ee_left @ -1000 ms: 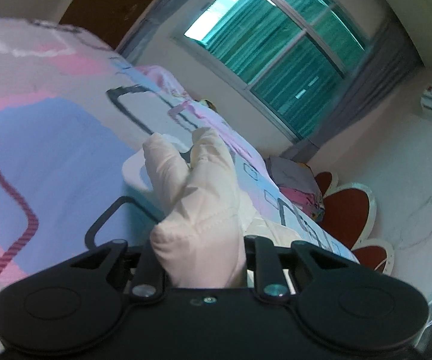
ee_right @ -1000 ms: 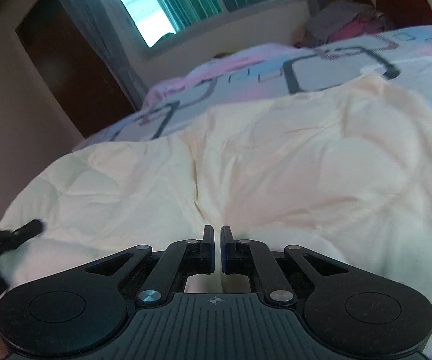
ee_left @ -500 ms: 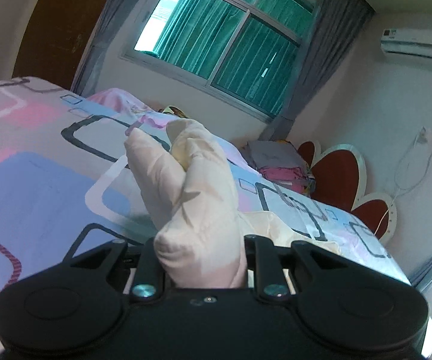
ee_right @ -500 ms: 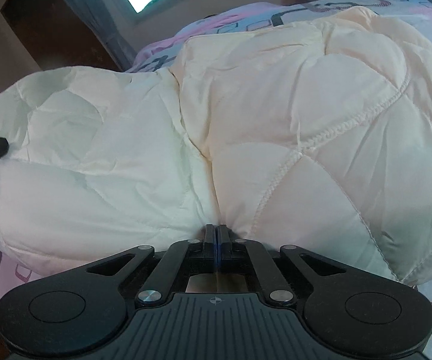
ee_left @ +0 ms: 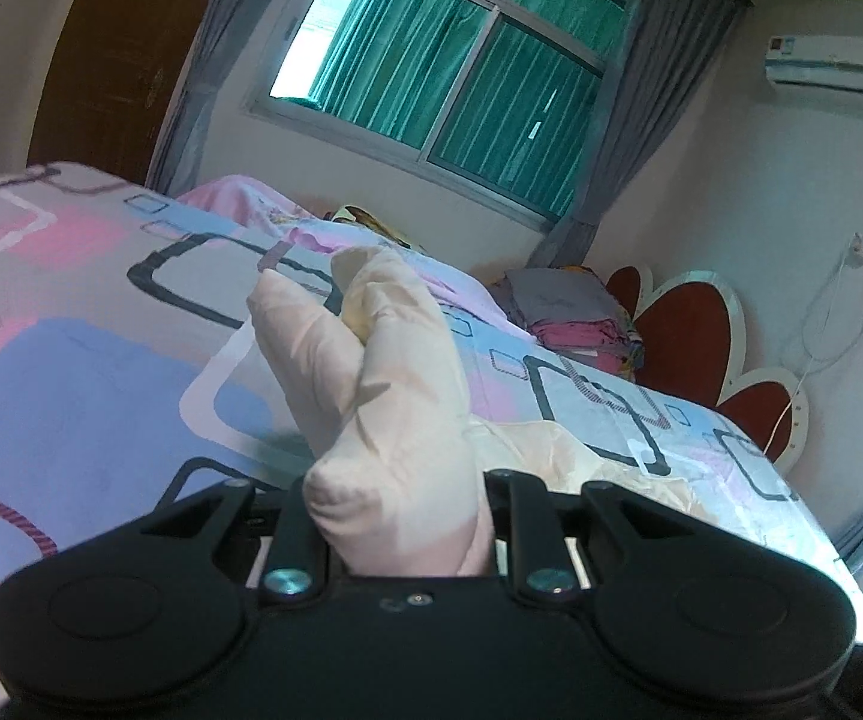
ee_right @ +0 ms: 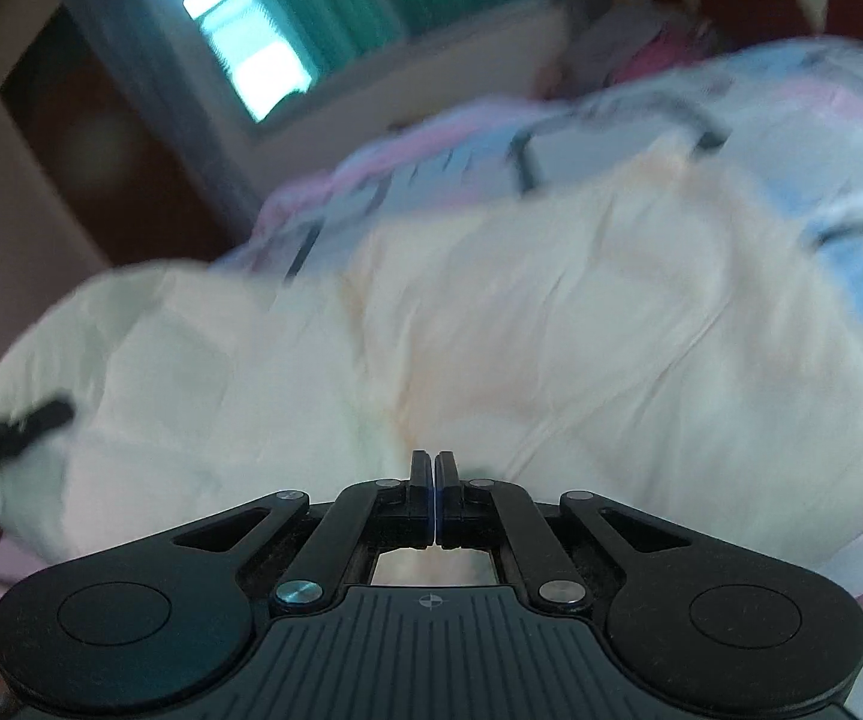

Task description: Fold large clothes

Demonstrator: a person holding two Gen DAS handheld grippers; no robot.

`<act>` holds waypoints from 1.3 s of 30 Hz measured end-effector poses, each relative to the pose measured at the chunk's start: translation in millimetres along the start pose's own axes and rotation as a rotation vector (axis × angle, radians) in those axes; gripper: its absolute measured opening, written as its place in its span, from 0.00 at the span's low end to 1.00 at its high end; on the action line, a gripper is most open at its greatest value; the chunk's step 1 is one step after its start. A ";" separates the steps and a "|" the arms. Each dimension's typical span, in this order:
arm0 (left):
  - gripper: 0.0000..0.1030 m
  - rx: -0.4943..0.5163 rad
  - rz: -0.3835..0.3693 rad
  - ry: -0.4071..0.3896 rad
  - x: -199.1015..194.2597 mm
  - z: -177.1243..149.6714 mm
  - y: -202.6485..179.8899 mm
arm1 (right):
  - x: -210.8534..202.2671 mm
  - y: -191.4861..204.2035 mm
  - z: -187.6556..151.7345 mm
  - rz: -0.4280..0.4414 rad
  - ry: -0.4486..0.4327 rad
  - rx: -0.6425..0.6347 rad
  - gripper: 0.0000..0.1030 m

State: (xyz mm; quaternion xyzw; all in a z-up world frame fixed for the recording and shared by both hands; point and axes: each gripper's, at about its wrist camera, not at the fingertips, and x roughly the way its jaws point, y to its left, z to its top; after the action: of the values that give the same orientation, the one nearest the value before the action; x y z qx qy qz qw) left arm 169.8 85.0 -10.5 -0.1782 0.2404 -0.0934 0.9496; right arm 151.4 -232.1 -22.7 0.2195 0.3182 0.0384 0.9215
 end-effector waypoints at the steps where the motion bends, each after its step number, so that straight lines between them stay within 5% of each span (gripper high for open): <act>1: 0.19 0.008 0.000 -0.001 -1.1 0.9 -2.0 | -6.4 -12.5 7.8 -0.042 -0.040 0.006 0.00; 5: 0.19 0.052 0.017 0.001 -2.4 4.8 -19.8 | -17.4 -76.6 37.6 -0.273 -0.119 0.024 0.00; 8: 0.19 0.101 0.039 -0.010 -4.4 6.5 -41.9 | -6.5 -121.1 45.8 -0.358 -0.039 0.049 0.00; 12: 0.19 0.205 0.054 -0.030 -5.7 5.1 -90.3 | 15.2 -134.6 35.2 -0.230 0.080 0.042 0.00; 17: 0.19 0.310 -0.039 0.001 10.8 -2.2 -162.3 | 30.4 -142.5 30.3 -0.121 0.132 0.077 0.00; 26: 0.25 0.322 -0.228 0.264 102.6 -59.9 -256.7 | 12.0 -187.0 43.9 -0.038 0.132 0.152 0.00; 29: 0.46 0.325 -0.257 0.368 134.9 -88.7 -268.3 | 0.7 -207.6 49.8 -0.057 0.120 0.180 0.00; 32: 0.64 0.317 -0.268 0.383 149.8 -109.9 -270.3 | -9.2 -226.5 52.8 -0.063 0.123 0.219 0.00; 34: 0.87 0.316 -0.295 0.390 150.5 -110.7 -272.5 | -16.4 -233.6 55.2 -0.076 0.115 0.233 0.00; 37: 0.93 0.291 -0.368 0.402 140.8 -106.2 -273.4 | -23.4 -241.0 59.5 -0.076 0.107 0.256 0.02; 38: 0.93 0.278 -0.387 0.401 134.9 -102.6 -270.9 | -25.2 -241.5 61.8 -0.076 0.100 0.258 0.16; 39: 0.93 0.250 -0.405 0.398 126.7 -98.1 -267.0 | -26.2 -242.3 64.9 -0.075 0.084 0.256 0.56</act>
State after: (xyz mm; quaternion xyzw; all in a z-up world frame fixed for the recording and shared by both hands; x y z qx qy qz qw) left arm 207.1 -222.5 -42.3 -0.0824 0.3679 -0.3425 0.8606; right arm 153.1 -480.6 -66.2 0.3215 0.3669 -0.0280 0.8725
